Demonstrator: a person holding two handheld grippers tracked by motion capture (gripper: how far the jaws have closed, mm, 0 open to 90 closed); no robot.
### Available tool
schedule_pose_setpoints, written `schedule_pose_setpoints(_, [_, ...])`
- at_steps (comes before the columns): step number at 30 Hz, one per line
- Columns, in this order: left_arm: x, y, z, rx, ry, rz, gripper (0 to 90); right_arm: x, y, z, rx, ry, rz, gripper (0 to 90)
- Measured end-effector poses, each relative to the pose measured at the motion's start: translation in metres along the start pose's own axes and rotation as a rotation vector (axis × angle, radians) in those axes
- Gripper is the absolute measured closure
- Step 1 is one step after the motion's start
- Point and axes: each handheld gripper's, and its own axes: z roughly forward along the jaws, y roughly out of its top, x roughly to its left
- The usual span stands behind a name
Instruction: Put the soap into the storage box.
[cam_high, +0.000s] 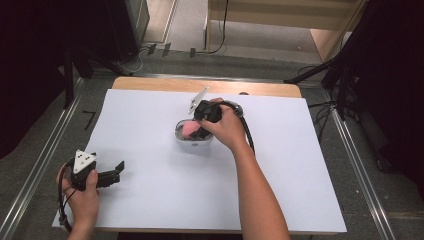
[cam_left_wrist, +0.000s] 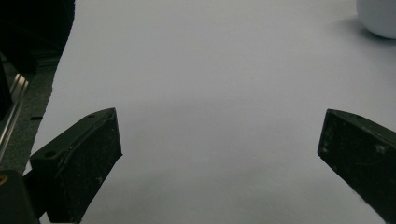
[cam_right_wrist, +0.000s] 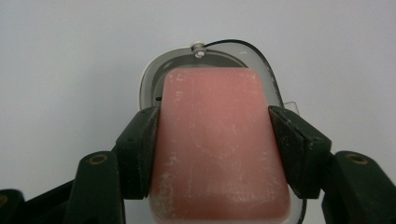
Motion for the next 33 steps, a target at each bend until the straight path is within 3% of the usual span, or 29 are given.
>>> schedule_pose_setpoints(11, [0.000,0.000,0.000,-0.001,-0.002,-0.001,0.1,-0.002,-0.003,0.003,-0.017,-0.011,0.015,38.4])
schedule_pose_setpoints(13, [0.000,0.000,0.000,-0.001,-0.002,-0.001,0.1,-0.003,-0.004,0.002,-0.048,0.001,0.027,28.5])
schedule_pose_setpoints(15, [0.000,0.000,0.000,-0.001,-0.001,-0.001,0.1,-0.001,-0.005,0.000,-0.078,0.024,0.051,26.9])
schedule_pose_setpoints(17, [0.000,0.000,0.000,-0.001,-0.001,0.000,0.1,0.000,-0.008,-0.002,-0.090,0.011,0.051,24.7])
schedule_pose_setpoints(24, [0.000,0.000,0.000,0.000,0.001,0.000,0.1,0.008,-0.030,-0.019,-0.147,-0.052,0.121,19.8])
schedule_pose_setpoints(33, [-0.001,0.000,0.000,0.002,0.005,0.009,0.1,0.017,-0.059,-0.039,-0.212,-0.087,0.156,15.5])
